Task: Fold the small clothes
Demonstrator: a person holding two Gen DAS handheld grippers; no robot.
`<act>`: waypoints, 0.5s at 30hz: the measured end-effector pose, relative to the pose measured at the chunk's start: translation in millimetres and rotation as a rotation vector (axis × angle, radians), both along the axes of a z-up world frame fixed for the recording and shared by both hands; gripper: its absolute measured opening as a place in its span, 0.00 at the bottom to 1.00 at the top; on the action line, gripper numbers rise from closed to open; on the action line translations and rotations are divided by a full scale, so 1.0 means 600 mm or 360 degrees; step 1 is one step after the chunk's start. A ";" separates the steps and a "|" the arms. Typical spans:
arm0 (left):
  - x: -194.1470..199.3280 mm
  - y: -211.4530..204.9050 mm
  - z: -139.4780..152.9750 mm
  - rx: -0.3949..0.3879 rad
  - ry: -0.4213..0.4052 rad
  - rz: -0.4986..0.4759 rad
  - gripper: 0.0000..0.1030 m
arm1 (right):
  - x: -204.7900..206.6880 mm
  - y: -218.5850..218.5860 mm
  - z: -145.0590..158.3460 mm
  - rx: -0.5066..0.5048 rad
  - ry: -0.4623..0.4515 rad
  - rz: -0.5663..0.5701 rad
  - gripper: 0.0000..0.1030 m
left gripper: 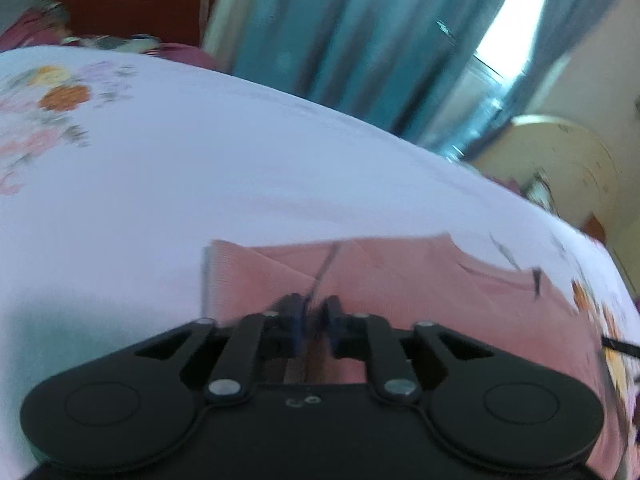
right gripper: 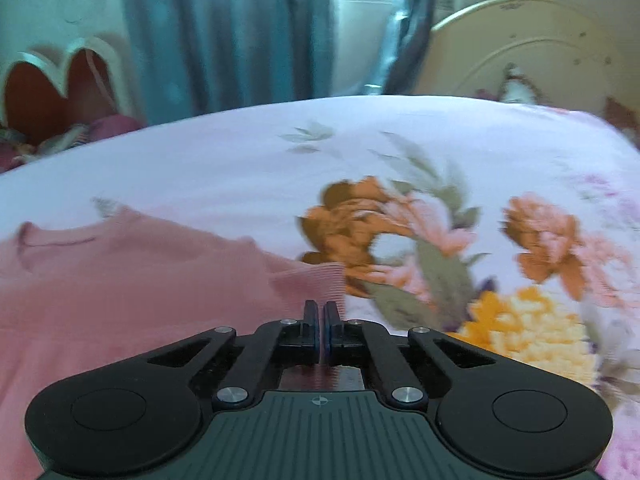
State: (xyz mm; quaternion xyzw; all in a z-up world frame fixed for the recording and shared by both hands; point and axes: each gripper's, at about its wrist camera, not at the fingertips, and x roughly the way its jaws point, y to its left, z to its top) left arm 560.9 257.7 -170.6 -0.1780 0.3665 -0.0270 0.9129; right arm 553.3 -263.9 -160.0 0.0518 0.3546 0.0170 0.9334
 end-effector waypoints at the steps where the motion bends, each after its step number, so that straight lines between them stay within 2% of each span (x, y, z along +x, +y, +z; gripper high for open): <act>1: -0.011 -0.004 0.010 0.0029 -0.0015 0.0032 0.25 | -0.014 0.002 0.011 0.0025 -0.0040 -0.0029 0.04; 2: -0.021 -0.014 0.022 0.0077 -0.0048 0.0029 0.25 | -0.031 0.010 0.021 0.0055 -0.0069 0.0004 0.20; 4: -0.051 -0.052 0.045 0.0139 -0.0127 -0.0098 0.25 | -0.065 0.042 0.035 0.0054 -0.0143 0.0151 0.44; 7: -0.066 -0.141 0.052 0.0231 -0.0134 -0.0459 0.25 | -0.088 0.116 0.035 0.0044 -0.0135 0.0428 0.44; 9: -0.059 -0.196 0.034 0.0326 -0.0048 -0.0667 0.27 | -0.084 0.169 0.025 0.0021 -0.0078 0.0609 0.43; 10: -0.053 -0.215 0.023 0.0392 -0.0029 -0.0694 0.27 | -0.080 0.192 0.016 -0.0016 -0.0042 0.0674 0.43; 11: -0.050 -0.224 0.021 0.0426 -0.0072 -0.0673 0.25 | -0.073 0.219 0.004 -0.0102 -0.0015 0.0706 0.43; 12: -0.037 -0.224 0.023 0.0396 -0.0066 -0.0645 0.25 | -0.067 0.233 0.000 -0.0143 -0.0047 0.0697 0.43; 15: -0.008 -0.207 0.027 0.0291 -0.0064 -0.0581 0.28 | -0.031 0.243 -0.003 -0.0091 -0.0043 0.0609 0.43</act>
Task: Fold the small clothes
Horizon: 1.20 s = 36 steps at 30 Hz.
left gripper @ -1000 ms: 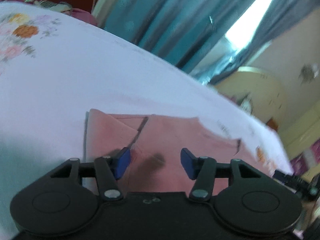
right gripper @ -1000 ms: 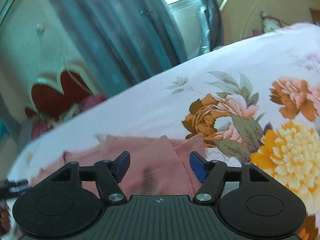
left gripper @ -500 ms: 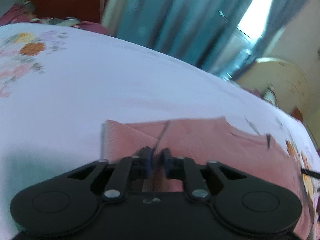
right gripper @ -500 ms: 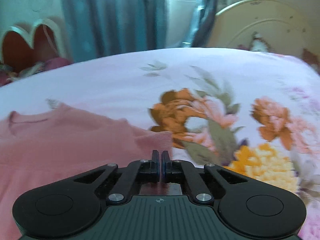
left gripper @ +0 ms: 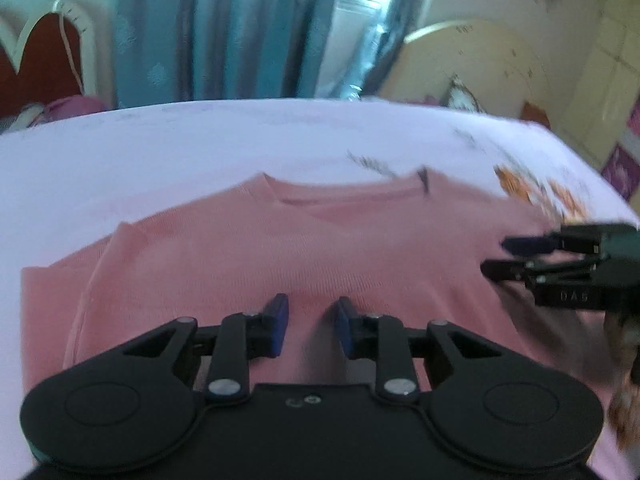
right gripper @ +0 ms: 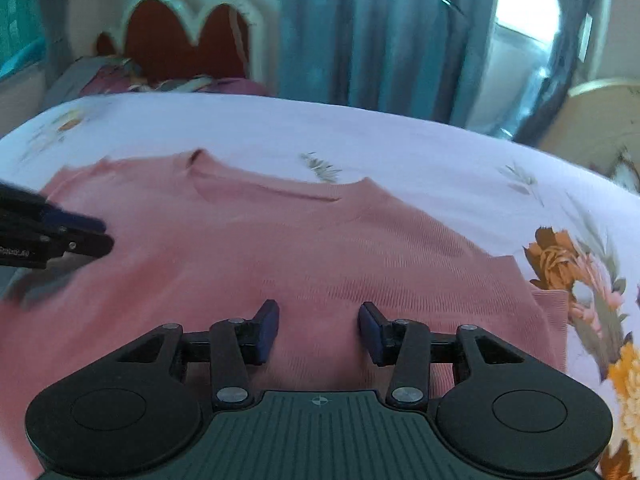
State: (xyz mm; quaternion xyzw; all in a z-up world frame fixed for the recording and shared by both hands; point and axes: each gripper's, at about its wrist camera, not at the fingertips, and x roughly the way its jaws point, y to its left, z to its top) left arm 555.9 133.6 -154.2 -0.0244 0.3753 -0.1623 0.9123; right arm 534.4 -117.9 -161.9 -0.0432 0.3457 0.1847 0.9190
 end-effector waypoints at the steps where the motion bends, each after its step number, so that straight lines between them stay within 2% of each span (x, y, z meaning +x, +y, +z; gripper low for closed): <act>1: 0.006 0.005 0.001 -0.0023 0.0005 0.0006 0.28 | 0.006 0.000 -0.001 0.0013 0.0004 -0.0005 0.43; 4: 0.005 0.022 0.009 -0.0076 0.0000 0.0048 0.27 | 0.010 -0.002 0.009 0.0025 -0.0003 -0.0009 0.43; 5: 0.002 0.012 0.018 -0.0069 -0.0041 0.0045 0.29 | -0.003 -0.002 0.023 0.0064 -0.0034 -0.0017 0.43; 7: 0.000 -0.018 0.023 -0.0077 -0.0089 0.0016 0.40 | -0.006 0.008 0.034 0.0145 -0.0053 0.0003 0.43; 8: 0.002 -0.039 0.021 -0.0061 -0.0092 -0.0013 0.48 | -0.004 0.020 0.034 0.0164 -0.0032 0.0030 0.43; 10: 0.001 -0.062 0.011 0.0021 -0.0102 -0.0048 0.51 | 0.003 0.038 0.025 0.0157 0.0039 0.0111 0.43; 13: 0.006 -0.036 0.002 0.0059 -0.0119 0.0008 0.52 | -0.002 0.023 0.019 0.0081 -0.0018 0.0165 0.43; 15: 0.004 0.016 -0.002 0.0138 -0.0150 0.0120 0.58 | 0.001 -0.033 0.014 0.0003 -0.0056 0.0005 0.43; 16: 0.004 0.043 -0.008 0.0241 -0.0156 0.0197 0.58 | 0.002 -0.066 0.010 -0.0007 -0.0055 -0.0104 0.43; 17: 0.003 0.066 -0.013 0.0346 -0.0171 0.0242 0.67 | 0.009 -0.106 0.003 -0.0030 -0.0040 -0.0255 0.43; 18: 0.000 0.089 -0.016 0.0357 -0.0188 0.0257 0.79 | 0.013 -0.149 -0.004 -0.0049 -0.0030 -0.0408 0.43; 19: -0.001 0.111 -0.016 0.0318 -0.0162 0.0297 0.79 | 0.014 -0.188 -0.010 -0.0008 -0.0011 -0.0490 0.43; 21: -0.003 0.135 -0.010 0.0226 -0.0147 0.0344 0.70 | 0.008 -0.226 -0.011 0.0067 0.0024 -0.0568 0.43; 23: -0.016 0.133 0.001 0.0186 -0.0180 0.0373 0.70 | -0.015 -0.232 0.004 0.0115 -0.0047 -0.0591 0.43; 25: -0.042 0.105 0.018 0.0162 -0.0267 0.0355 0.70 | -0.046 -0.211 0.028 0.0168 -0.0146 -0.0540 0.43; 29: -0.093 0.007 0.027 0.0085 -0.0350 0.0149 0.71 | -0.090 -0.101 0.047 0.0214 -0.0160 -0.0165 0.43; 32: -0.114 -0.060 0.010 0.0054 -0.0307 0.0000 0.71 | -0.112 -0.028 0.035 0.0196 -0.0110 0.0061 0.43; 36: -0.130 -0.088 -0.021 0.0133 -0.0231 -0.0076 0.72 | -0.131 0.004 0.003 0.0085 -0.0110 0.0097 0.44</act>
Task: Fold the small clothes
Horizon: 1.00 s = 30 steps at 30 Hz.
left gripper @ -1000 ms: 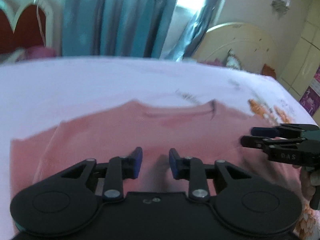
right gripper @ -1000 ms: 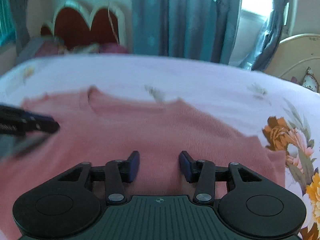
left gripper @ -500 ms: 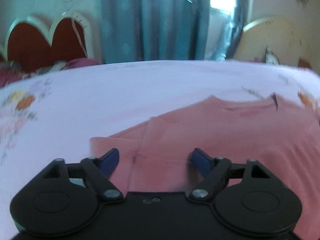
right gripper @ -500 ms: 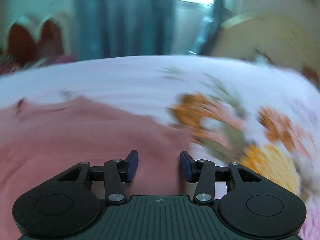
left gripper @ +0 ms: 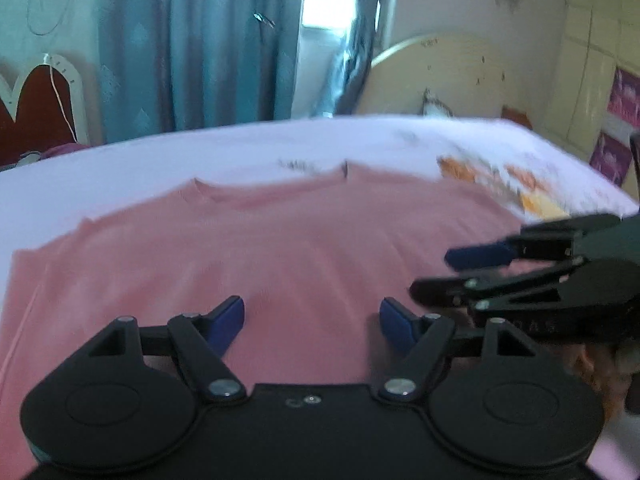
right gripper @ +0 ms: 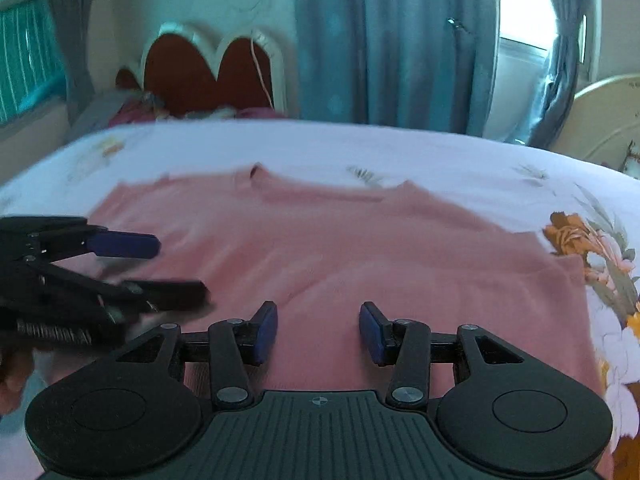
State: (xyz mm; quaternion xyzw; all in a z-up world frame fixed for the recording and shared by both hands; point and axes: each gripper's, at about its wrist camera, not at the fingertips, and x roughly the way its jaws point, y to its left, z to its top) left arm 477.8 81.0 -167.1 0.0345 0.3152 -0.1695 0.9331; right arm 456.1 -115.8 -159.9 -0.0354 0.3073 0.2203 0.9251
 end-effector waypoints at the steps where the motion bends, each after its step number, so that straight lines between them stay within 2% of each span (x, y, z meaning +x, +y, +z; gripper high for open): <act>1: -0.006 0.007 -0.003 0.0017 0.0000 0.0015 0.72 | -0.005 -0.007 -0.006 -0.0018 -0.0017 -0.0007 0.44; 3: -0.015 0.040 -0.005 -0.0009 -0.0002 0.0064 0.74 | -0.015 -0.037 -0.010 -0.0021 -0.0051 -0.0080 0.46; 4: -0.019 0.061 -0.005 -0.0008 0.0000 0.0111 0.74 | -0.017 -0.063 -0.009 -0.0026 -0.0060 -0.0171 0.46; 7: -0.032 0.124 -0.004 0.0008 0.0004 0.0261 0.78 | -0.010 -0.135 -0.020 -0.0096 -0.0002 -0.0409 0.46; 10: -0.048 0.170 -0.005 0.0029 0.0011 0.0382 0.76 | -0.016 -0.196 -0.025 -0.0028 0.0064 -0.0475 0.46; 11: -0.054 0.179 -0.003 0.0026 0.0009 0.0406 0.76 | -0.017 -0.196 -0.021 -0.0066 0.0065 -0.0493 0.46; 14: -0.071 0.178 0.006 -0.0013 -0.0005 0.0448 0.76 | -0.048 -0.180 -0.004 -0.0036 0.0017 -0.0479 0.46; 20: -0.082 0.111 0.019 -0.0021 -0.0015 0.0413 0.75 | -0.095 -0.066 0.019 -0.0006 -0.0052 -0.0205 0.46; 25: -0.101 0.071 0.029 -0.0082 -0.0026 0.0372 0.75 | -0.118 -0.008 0.018 0.0034 -0.0030 -0.0103 0.46; 30: -0.111 0.038 0.024 -0.0090 -0.0011 0.0316 0.75 | -0.129 0.023 0.008 0.0048 0.0006 -0.0036 0.46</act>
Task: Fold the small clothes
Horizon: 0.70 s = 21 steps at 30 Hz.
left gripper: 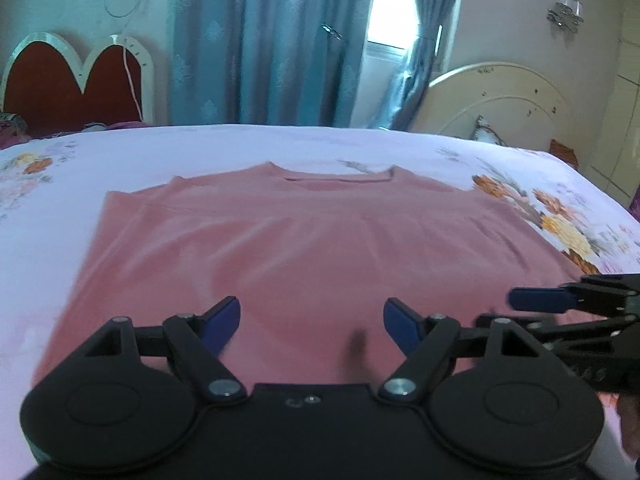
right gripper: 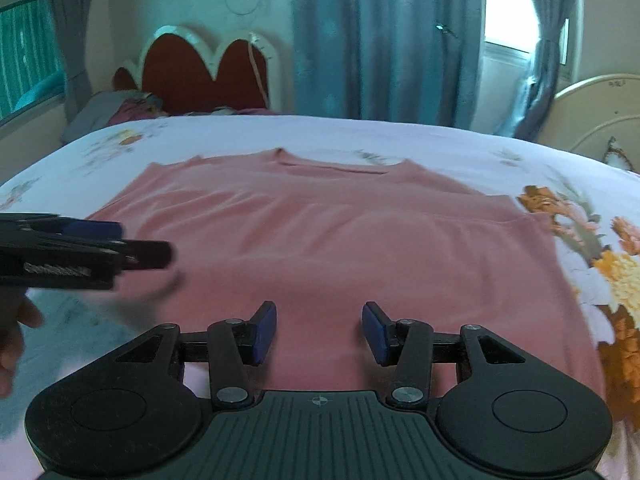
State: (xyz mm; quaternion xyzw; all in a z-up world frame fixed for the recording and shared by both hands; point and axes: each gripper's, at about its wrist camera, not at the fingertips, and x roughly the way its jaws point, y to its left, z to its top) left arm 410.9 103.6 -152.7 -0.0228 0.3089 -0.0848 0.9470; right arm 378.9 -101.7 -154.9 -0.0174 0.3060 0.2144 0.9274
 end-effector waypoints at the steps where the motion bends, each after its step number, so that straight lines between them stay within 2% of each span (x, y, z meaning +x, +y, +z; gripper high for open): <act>1: -0.002 -0.005 -0.003 -0.0002 0.0011 -0.0015 0.75 | -0.001 0.006 -0.003 0.0000 0.0006 0.0008 0.46; 7: -0.006 -0.019 -0.033 0.0009 0.0105 -0.0055 0.76 | -0.007 0.014 -0.017 -0.0008 0.0064 0.0009 0.46; 10: -0.014 -0.012 -0.040 0.0052 0.0105 -0.0055 0.76 | -0.015 0.001 -0.024 -0.0042 0.0066 0.0009 0.46; 21: -0.038 0.115 -0.038 0.0152 0.0076 0.0127 0.76 | -0.028 -0.193 -0.029 -0.0051 0.0079 -0.0403 0.46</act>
